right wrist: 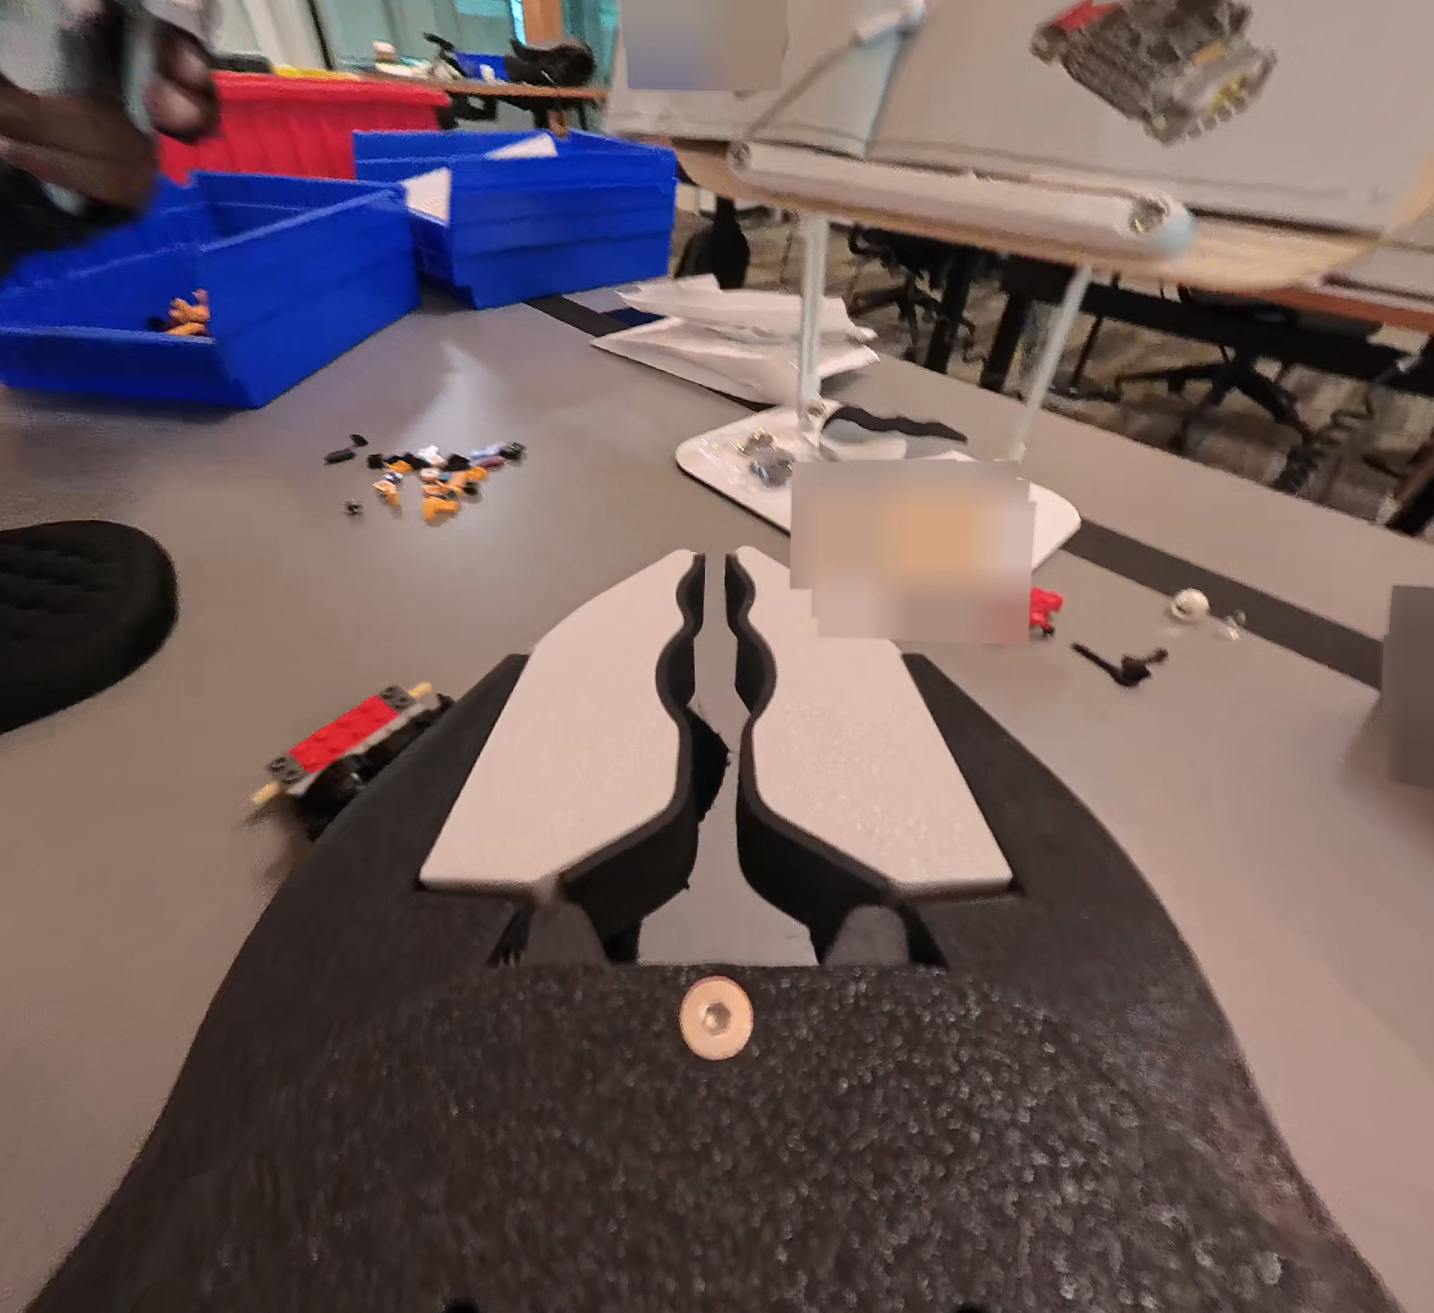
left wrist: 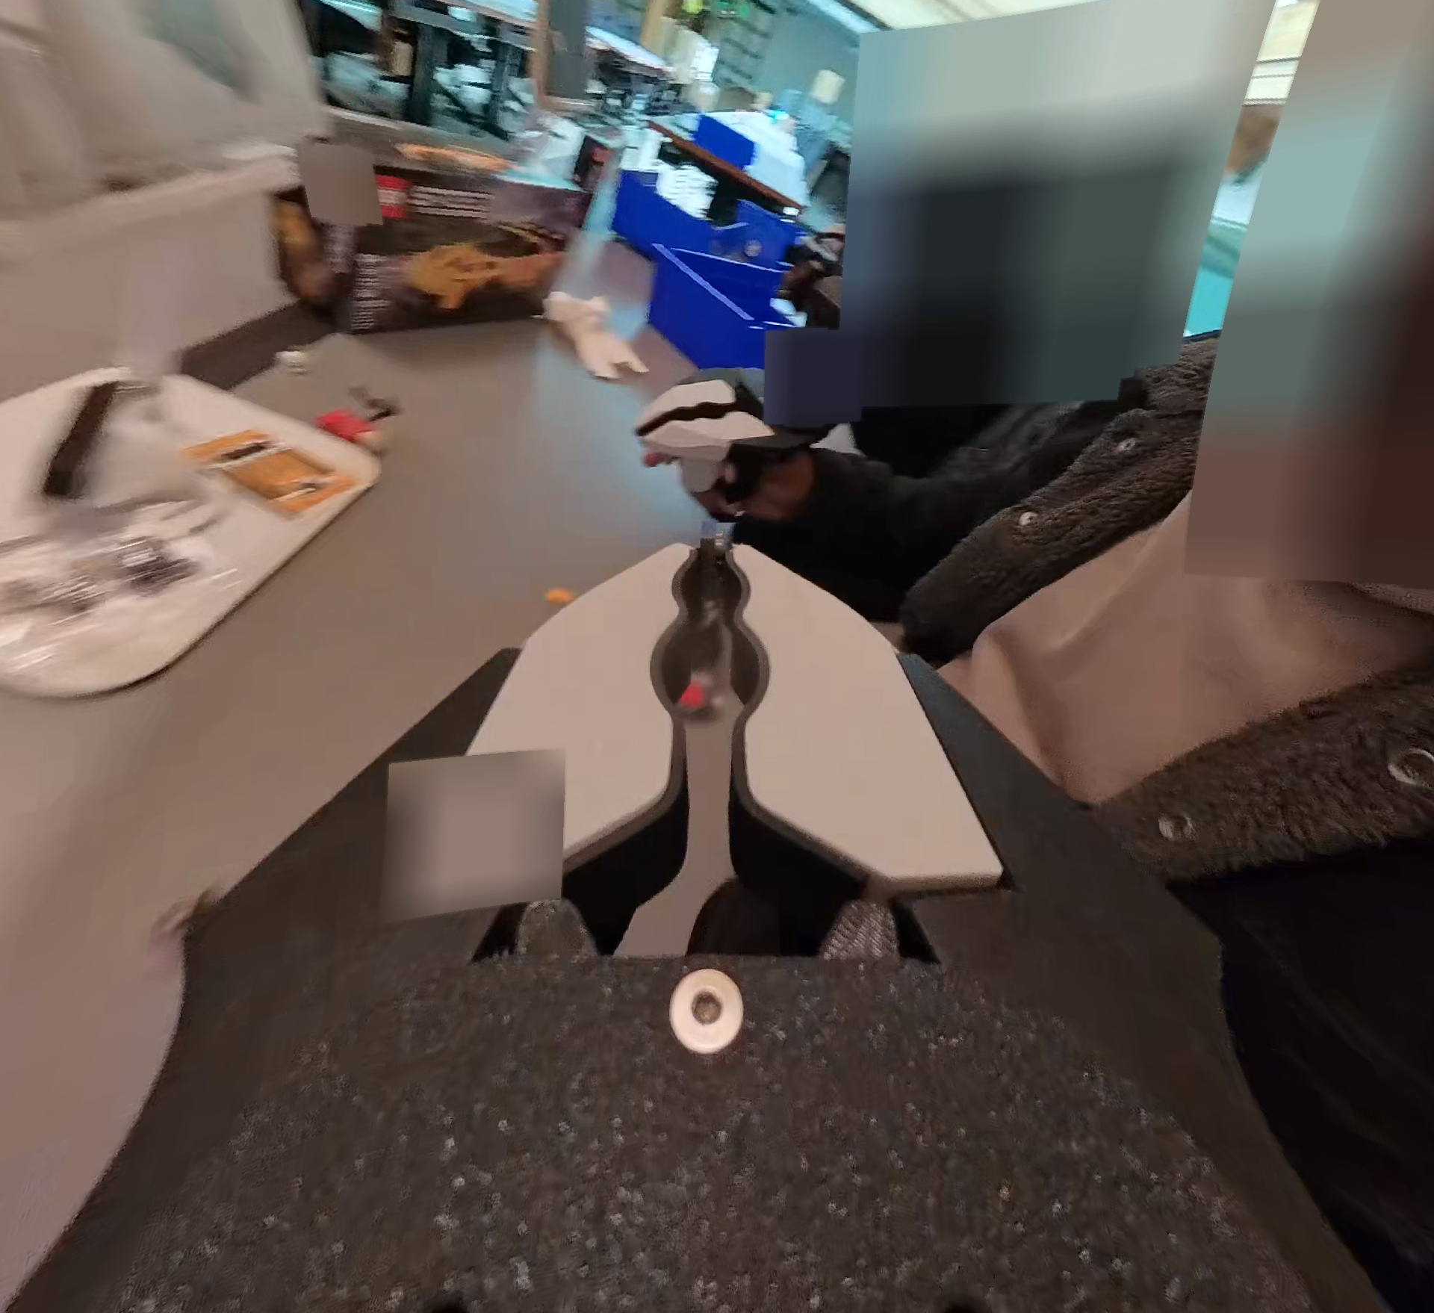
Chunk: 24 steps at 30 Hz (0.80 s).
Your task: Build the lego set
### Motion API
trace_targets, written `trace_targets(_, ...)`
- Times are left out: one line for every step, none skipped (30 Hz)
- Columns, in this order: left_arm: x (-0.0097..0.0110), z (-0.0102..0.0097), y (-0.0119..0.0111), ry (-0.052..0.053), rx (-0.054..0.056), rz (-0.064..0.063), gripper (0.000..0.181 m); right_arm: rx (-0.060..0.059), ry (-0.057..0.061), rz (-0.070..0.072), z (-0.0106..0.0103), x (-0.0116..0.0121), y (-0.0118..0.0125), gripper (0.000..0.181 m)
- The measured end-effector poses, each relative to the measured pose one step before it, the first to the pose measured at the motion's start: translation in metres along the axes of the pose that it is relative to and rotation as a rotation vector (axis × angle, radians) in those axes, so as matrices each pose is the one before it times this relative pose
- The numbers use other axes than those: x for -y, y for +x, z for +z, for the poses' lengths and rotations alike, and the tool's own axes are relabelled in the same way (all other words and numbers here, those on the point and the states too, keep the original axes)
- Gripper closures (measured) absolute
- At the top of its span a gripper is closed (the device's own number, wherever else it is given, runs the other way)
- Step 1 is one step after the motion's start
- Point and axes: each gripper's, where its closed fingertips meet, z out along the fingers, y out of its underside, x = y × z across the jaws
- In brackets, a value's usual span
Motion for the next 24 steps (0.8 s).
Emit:
trace_targets(-0.00441, 0.02515, 0.00433, -0.0037, -0.0477, -0.0126, 0.177, 0.0202, 0.0202, -0.0097, -0.00133, 0.00627, -0.00477, 0.176)
trace_targets(-0.00627, 0.02482, -0.00030, -0.0157, -0.0317, -0.0186, 0.177, 0.0315, 0.0169, -0.0030, -0.00076, 0.00614, -0.00570, 0.176)
trace_targets(-0.00802, 0.02406, -0.00411, -0.0295, -0.0132, -0.0101, 0.177, 0.0546, -0.0003, 0.0061, 0.00054, 0.00401, -0.00809, 0.175)
trace_targets(-0.00802, 0.02309, -0.00433, -0.0341, -0.0116, 0.0011, 0.177, 0.0743, -0.0188, 0.0168, 0.00150, 0.00157, -0.01026, 0.174)
trace_targets(-0.00665, 0.02156, -0.00265, -0.0297, -0.0218, -0.0001, 0.177, 0.0687, -0.0197, 0.0218, 0.00197, 0.00131, -0.00940, 0.172)
trace_targets(-0.00513, 0.01990, -0.00193, -0.0252, -0.0238, -0.0023, 0.177, 0.0592, -0.0184, 0.0180, 0.00227, 0.00127, -0.00792, 0.171)
trace_targets(-0.00482, 0.01776, -0.00192, -0.0265, -0.0177, 0.0069, 0.177, 0.0543, -0.0087, 0.0143, 0.00198, 0.00255, -0.00692, 0.171)
trace_targets(-0.00403, 0.01527, -0.00169, -0.0223, -0.0085, 0.0209, 0.177, 0.0342, 0.0052, 0.0100, 0.00150, 0.00472, -0.00395, 0.170)
trace_targets(-0.00349, 0.01248, -0.00115, -0.0187, 0.0003, 0.0220, 0.177, 0.0170, 0.0050, 0.0013, 0.00093, 0.00477, -0.00124, 0.168)
trace_targets(-0.00409, 0.00923, -0.00086, -0.0203, 0.0108, 0.0182, 0.177, 0.0142, -0.0094, -0.0070, 0.00085, 0.00251, -0.00042, 0.168)
trace_targets(-0.00429, 0.00592, 0.00030, -0.0185, 0.0161, 0.0214, 0.177, 0.0184, -0.0261, -0.0111, 0.00112, -0.00069, -0.00054, 0.167)
trace_targets(-0.00364, 0.00320, 0.00087, -0.0130, 0.0211, 0.0219, 0.177, 0.0280, -0.0370, -0.0065, 0.00176, -0.00365, -0.00162, 0.166)
trace_targets(-0.00236, 0.00120, 0.00055, -0.0078, 0.0283, 0.0219, 0.177, 0.0332, -0.0314, 0.0021, 0.00228, -0.00432, -0.00232, 0.165)
trace_targets(-0.00083, 0.00012, 0.00077, 0.0020, 0.0279, 0.0201, 0.177, 0.0346, -0.0163, 0.0075, 0.00250, -0.00381, -0.00320, 0.165)
trace_targets(-0.00124, -0.00023, 0.00156, -0.0013, 0.0225, 0.0186, 0.177, 0.0288, -0.0004, 0.0147, 0.00257, -0.00277, -0.00276, 0.166)
trace_targets(-0.00257, 0.00018, 0.00143, -0.0086, 0.0219, 0.0215, 0.177, 0.0222, 0.0091, 0.0221, 0.00208, -0.00180, -0.00161, 0.166)
trace_targets(-0.00237, 0.00006, 0.00128, -0.0055, 0.0210, 0.0216, 0.177, 0.0184, -0.0009, 0.0222, 0.00208, -0.00326, -0.00088, 0.168)
trace_targets(-0.00241, -0.00005, 0.00076, -0.0049, 0.0174, 0.0162, 0.177, 0.0239, 0.0031, 0.0170, 0.00105, -0.00200, -0.00210, 0.169)
trace_targets(-0.00207, 0.00008, 0.00085, -0.0016, 0.0076, 0.0067, 0.177, 0.0248, -0.0053, 0.0120, 0.00044, -0.00237, -0.00261, 0.171)
trace_targets(-0.00119, -0.00014, 0.00103, 0.0025, -0.0015, 0.0006, 0.177, 0.0155, -0.0109, 0.0052, 0.00006, -0.00270, -0.00157, 0.175)
trace_targets(-0.00126, -0.00020, 0.00002, -0.0008, -0.0007, 0.0011, 0.177, 0.0091, -0.0055, 0.0022, -0.00050, -0.00185, -0.00062, 0.176)
trace_targets(-0.00086, -0.00033, -0.00076, -0.0010, 0.0049, 0.0071, 0.177, 0.0055, -0.0066, 0.0057, -0.00038, -0.00206, -0.00004, 0.178)
trace_targets(-0.00033, -0.00026, -0.00053, 0.0014, 0.0047, 0.0101, 0.177, 0.0068, -0.0037, 0.0079, -0.00036, -0.00158, -0.00013, 0.181)
trace_targets(-0.00058, 0.00009, 0.00055, -0.0011, -0.0015, 0.0081, 0.177, 0.0086, 0.0022, 0.0058, 0.00032, -0.00078, -0.00088, 0.181)
